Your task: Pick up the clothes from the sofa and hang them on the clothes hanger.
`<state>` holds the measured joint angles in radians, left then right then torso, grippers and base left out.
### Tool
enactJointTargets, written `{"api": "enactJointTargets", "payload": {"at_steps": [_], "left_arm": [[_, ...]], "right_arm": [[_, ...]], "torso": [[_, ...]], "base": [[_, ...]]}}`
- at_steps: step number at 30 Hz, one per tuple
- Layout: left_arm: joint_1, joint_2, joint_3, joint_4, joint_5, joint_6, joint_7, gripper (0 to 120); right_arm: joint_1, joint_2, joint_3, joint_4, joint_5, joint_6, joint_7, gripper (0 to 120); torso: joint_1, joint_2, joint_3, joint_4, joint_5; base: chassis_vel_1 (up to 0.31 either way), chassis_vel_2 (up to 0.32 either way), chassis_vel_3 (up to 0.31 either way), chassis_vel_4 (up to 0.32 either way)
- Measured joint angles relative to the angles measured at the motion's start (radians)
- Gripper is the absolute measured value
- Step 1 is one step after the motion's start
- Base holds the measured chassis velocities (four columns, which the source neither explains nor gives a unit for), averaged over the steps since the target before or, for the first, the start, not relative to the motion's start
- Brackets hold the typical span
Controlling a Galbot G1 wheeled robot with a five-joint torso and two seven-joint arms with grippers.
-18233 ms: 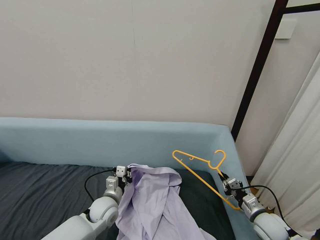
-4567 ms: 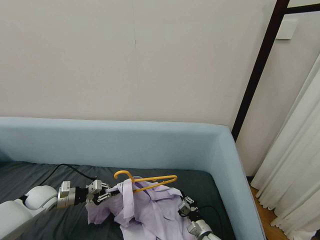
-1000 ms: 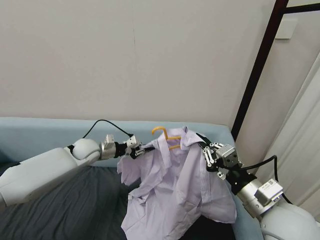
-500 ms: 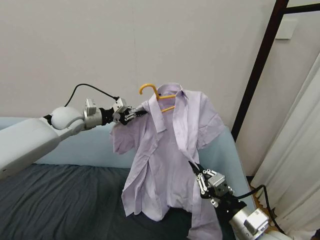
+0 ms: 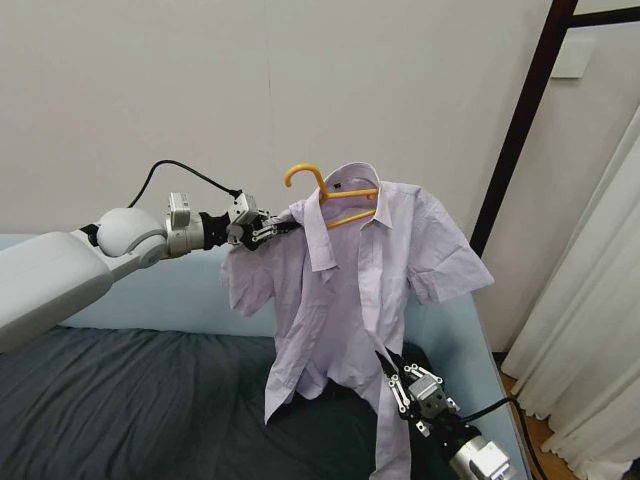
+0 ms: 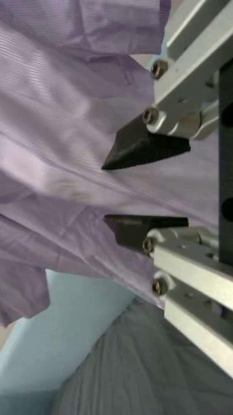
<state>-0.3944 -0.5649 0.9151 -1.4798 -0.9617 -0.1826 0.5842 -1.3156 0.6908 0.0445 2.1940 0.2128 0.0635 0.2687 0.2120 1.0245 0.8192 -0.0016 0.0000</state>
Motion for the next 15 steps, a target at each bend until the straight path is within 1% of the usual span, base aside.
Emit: {"api": "enactJointTargets", "payload": {"at_steps": [1, 4, 6, 7, 9, 12, 13, 14, 15], "left_arm": [[0.000, 0.000, 0.000, 0.000, 0.000, 0.000, 0.000, 1], [0.019, -0.006, -0.009, 0.017, 0.011, -0.002, -0.001, 1], [0.030, -0.010, -0.017, 0.020, 0.017, -0.002, -0.004, 1], [0.030, -0.010, -0.017, 0.020, 0.017, -0.002, -0.004, 1], [0.039, -0.011, -0.022, 0.013, 0.020, -0.002, -0.010, 1], [0.062, -0.003, -0.023, -0.015, 0.031, -0.001, -0.017, 1], [0.062, -0.003, -0.023, -0.015, 0.031, -0.001, -0.017, 1], [0.073, 0.001, -0.024, -0.028, 0.037, 0.000, -0.020, 1], [0.080, 0.004, -0.024, -0.036, 0.040, 0.001, -0.021, 1]], "right_arm": [[0.000, 0.000, 0.000, 0.000, 0.000, 0.000, 0.000, 32], [-0.034, 0.008, 0.010, 0.026, -0.012, 0.001, 0.006, 44], [-0.044, 0.010, 0.024, 0.049, -0.002, 0.002, 0.030, 54], [-0.044, 0.010, 0.024, 0.049, -0.002, 0.002, 0.030, 54], [-0.024, 0.008, 0.033, 0.078, 0.046, -0.014, 0.063, 63], [0.076, -0.010, 0.036, 0.129, 0.206, -0.079, 0.137, 76], [0.076, -0.010, 0.036, 0.129, 0.206, -0.079, 0.137, 76], [0.122, -0.020, 0.037, 0.145, 0.272, -0.103, 0.163, 81], [0.143, -0.025, 0.037, 0.151, 0.303, -0.116, 0.177, 83]], "torso": [[0.000, 0.000, 0.000, 0.0000, 0.0000], [0.000, 0.000, 0.000, 0.0001, -0.0003], [0.000, 0.000, 0.000, -0.0001, -0.0001], [0.000, 0.000, 0.000, -0.0001, -0.0001], [0.000, 0.000, 0.000, -0.0003, 0.0000], [0.000, 0.000, 0.000, 0.0000, 0.0000], [0.000, 0.000, 0.000, 0.0000, 0.0000], [0.000, 0.000, 0.000, 0.0003, -0.0001], [0.000, 0.000, 0.000, 0.0004, -0.0002]], "base": [[0.000, 0.000, 0.000, 0.000], [0.000, 0.000, 0.000, 0.000], [0.000, 0.000, 0.000, 0.000], [0.000, 0.000, 0.000, 0.000], [0.000, 0.000, 0.000, 0.000], [0.000, 0.000, 0.000, 0.000], [0.000, 0.000, 0.000, 0.000], [0.000, 0.000, 0.000, 0.000], [0.000, 0.000, 0.000, 0.000]]}}
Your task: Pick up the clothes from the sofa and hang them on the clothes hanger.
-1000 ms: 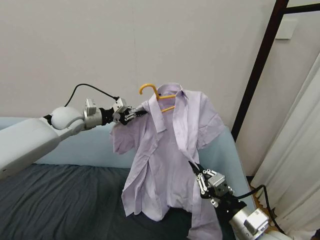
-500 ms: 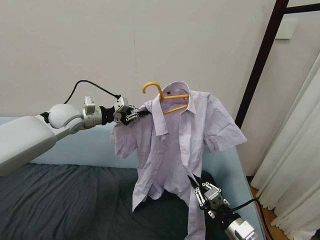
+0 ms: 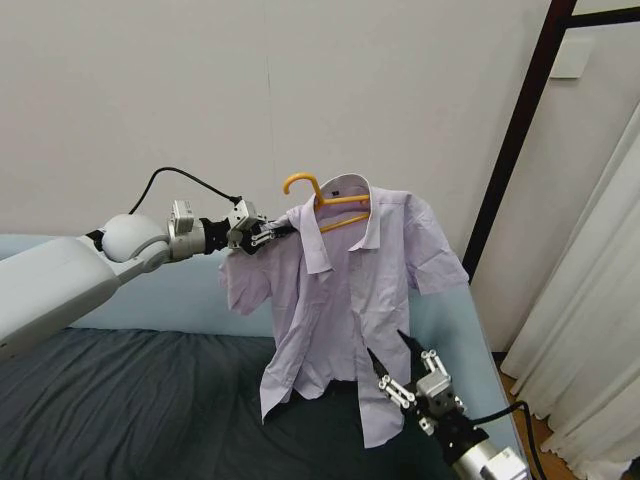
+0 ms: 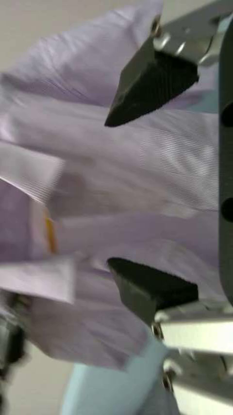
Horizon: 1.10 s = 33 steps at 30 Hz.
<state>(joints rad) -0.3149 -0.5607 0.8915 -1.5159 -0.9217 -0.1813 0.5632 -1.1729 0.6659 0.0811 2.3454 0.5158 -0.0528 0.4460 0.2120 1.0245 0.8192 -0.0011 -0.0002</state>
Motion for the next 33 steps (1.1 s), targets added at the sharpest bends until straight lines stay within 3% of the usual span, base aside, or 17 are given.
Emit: {"api": "enactJointTargets", "payload": {"at_steps": [2, 6, 8, 11, 17, 28, 31, 33], "left_arm": [[0.016, 0.007, 0.000, -0.024, 0.009, 0.002, -0.002, 1], [0.032, 0.008, 0.000, -0.047, 0.022, 0.005, -0.009, 1], [0.034, 0.008, 0.000, -0.049, 0.023, 0.006, -0.010, 1], [0.037, 0.002, 0.015, -0.067, 0.029, 0.010, -0.015, 1], [0.043, -0.002, 0.021, -0.088, 0.033, 0.016, -0.020, 1], [0.060, -0.003, 0.019, -0.114, 0.042, 0.015, -0.011, 1], [0.061, -0.005, 0.017, -0.117, 0.042, 0.015, -0.010, 1], [0.061, -0.006, 0.016, -0.117, 0.042, 0.015, -0.011, 1]], "right_arm": [[0.072, -0.015, -0.004, 0.017, 0.107, -0.047, 0.051, 93], [0.155, -0.032, -0.014, 0.030, 0.233, -0.102, 0.110, 100], [0.165, -0.034, -0.016, 0.032, 0.249, -0.110, 0.118, 100], [0.265, -0.037, -0.045, 0.045, 0.406, -0.185, 0.200, 98], [0.337, -0.038, -0.083, 0.022, 0.438, -0.206, 0.215, 94], [0.374, -0.029, -0.109, -0.008, 0.454, -0.220, 0.209, 56], [0.375, -0.030, -0.112, -0.010, 0.446, -0.222, 0.208, 41], [0.372, -0.033, -0.112, -0.011, 0.431, -0.222, 0.200, 38]], "torso": [[0.000, 0.000, 0.000, 0.0000, -0.0001], [0.000, 0.000, 0.000, -0.0004, 0.0002], [0.000, 0.000, 0.000, -0.0005, 0.0001], [0.000, 0.000, 0.000, -0.0005, 0.0001], [0.000, 0.000, 0.000, -0.0004, 0.0002], [0.000, 0.000, 0.000, -0.0003, 0.0001], [0.000, 0.000, 0.000, -0.0004, 0.0001], [0.000, 0.000, 0.000, -0.0003, 0.0001]], "base": [[0.000, 0.000, 0.000, 0.000], [0.000, 0.000, 0.000, 0.000], [0.000, 0.000, 0.000, 0.000], [0.000, 0.000, 0.000, 0.000], [0.000, 0.000, 0.000, 0.000], [0.000, 0.000, 0.000, 0.000], [0.000, 0.000, 0.000, 0.000], [0.000, 0.000, 0.000, 0.000]]}}
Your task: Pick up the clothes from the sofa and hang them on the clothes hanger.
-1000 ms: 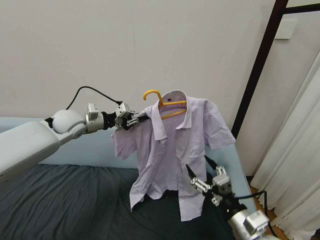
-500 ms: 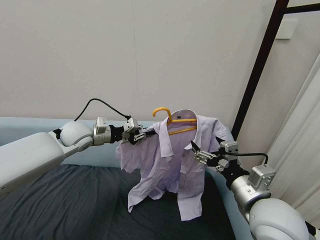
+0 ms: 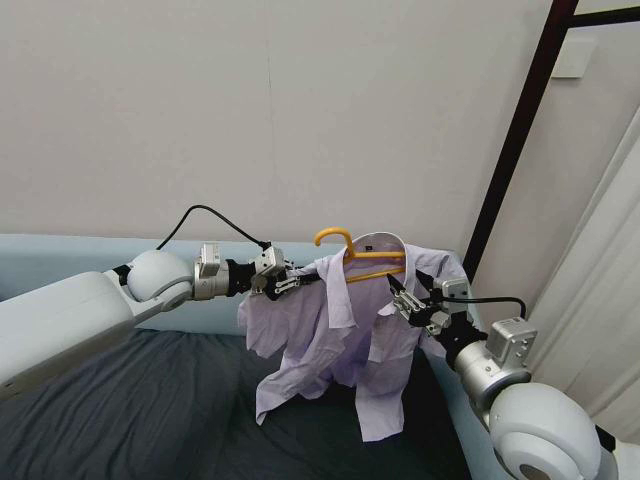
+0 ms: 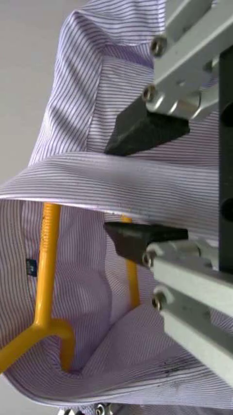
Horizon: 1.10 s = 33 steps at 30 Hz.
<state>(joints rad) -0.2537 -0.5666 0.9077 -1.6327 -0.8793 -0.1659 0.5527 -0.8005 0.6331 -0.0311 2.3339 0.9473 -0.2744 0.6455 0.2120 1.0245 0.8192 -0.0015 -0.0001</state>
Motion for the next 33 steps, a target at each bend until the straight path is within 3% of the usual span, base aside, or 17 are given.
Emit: {"api": "enactJointTargets", "payload": {"at_steps": [3, 11, 21, 33], "left_arm": [[0.000, -0.002, -0.001, 0.002, 0.000, 0.000, -0.001, 1], [0.002, -0.005, -0.005, 0.002, -0.001, 0.000, -0.007, 1], [0.013, -0.039, -0.007, 0.009, -0.004, 0.006, -0.021, 1], [0.038, -0.018, -0.017, 0.006, -0.046, 0.009, -0.013, 1]], "right_arm": [[-0.011, -0.015, 0.002, -0.010, -0.053, 0.011, -0.028, 22], [0.031, -0.035, -0.012, 0.005, -0.045, 0.019, -0.023, 0], [0.098, -0.052, -0.054, 0.032, -0.036, 0.020, -0.042, 0], [-0.032, -0.066, -0.059, 0.036, -0.202, 0.019, -0.146, 0]], "torso": [[0.000, 0.000, 0.000, -0.0001, 0.0001], [0.000, 0.000, 0.000, 0.0001, 0.0000], [0.000, 0.000, 0.000, 0.0000, -0.0001], [0.000, 0.000, 0.000, -0.0001, 0.0000]], "base": [[0.000, 0.000, 0.000, 0.000], [0.000, 0.000, 0.000, 0.000], [0.000, 0.000, 0.000, 0.000], [0.000, 0.000, 0.000, 0.000]]}}
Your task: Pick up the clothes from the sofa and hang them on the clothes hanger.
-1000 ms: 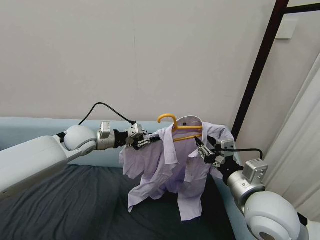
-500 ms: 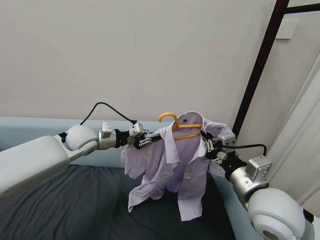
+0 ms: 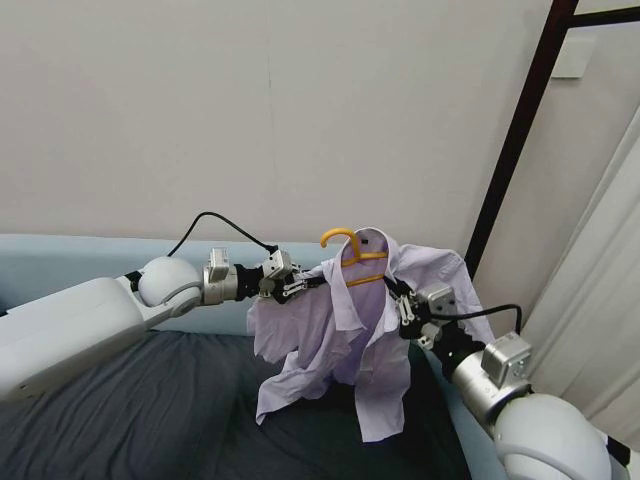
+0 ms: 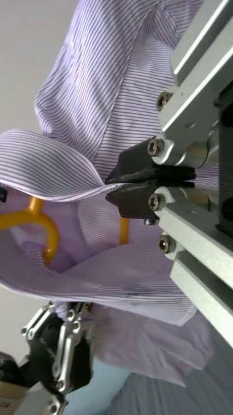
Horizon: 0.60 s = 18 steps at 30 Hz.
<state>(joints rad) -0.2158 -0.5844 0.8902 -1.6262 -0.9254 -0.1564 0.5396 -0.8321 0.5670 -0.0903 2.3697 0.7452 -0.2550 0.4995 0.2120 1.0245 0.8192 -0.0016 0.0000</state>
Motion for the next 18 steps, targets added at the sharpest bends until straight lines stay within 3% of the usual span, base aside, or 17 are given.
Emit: {"api": "enactJointTargets", "payload": {"at_steps": [3, 7, 11, 18], "left_arm": [[0.000, 0.006, -0.005, -0.001, -0.015, 0.000, 0.008, 1], [0.000, 0.013, -0.010, 0.000, -0.034, 0.000, 0.026, 1], [0.001, 0.025, -0.018, 0.031, -0.061, -0.005, 0.055, 1], [0.004, 0.032, -0.031, 0.081, -0.068, -0.023, 0.085, 1]], "right_arm": [[-0.004, -0.006, 0.007, -0.001, -0.005, -0.007, -0.006, 0], [-0.020, -0.022, 0.032, 0.008, -0.014, -0.007, -0.023, 11], [-0.072, -0.059, 0.081, 0.038, -0.061, 0.025, -0.046, 31], [-0.133, -0.121, 0.154, 0.089, -0.046, 0.121, -0.072, 52]], "torso": [[0.000, 0.000, 0.000, 0.0001, 0.0000], [0.000, 0.000, 0.000, 0.0002, 0.0000], [0.000, 0.000, 0.000, -0.0001, 0.0000], [0.000, 0.000, 0.000, -0.0001, -0.0002]], "base": [[0.000, 0.000, 0.000, 0.000], [0.000, 0.000, 0.000, 0.000], [0.000, 0.000, 0.000, 0.000], [0.000, 0.000, 0.000, 0.000]]}}
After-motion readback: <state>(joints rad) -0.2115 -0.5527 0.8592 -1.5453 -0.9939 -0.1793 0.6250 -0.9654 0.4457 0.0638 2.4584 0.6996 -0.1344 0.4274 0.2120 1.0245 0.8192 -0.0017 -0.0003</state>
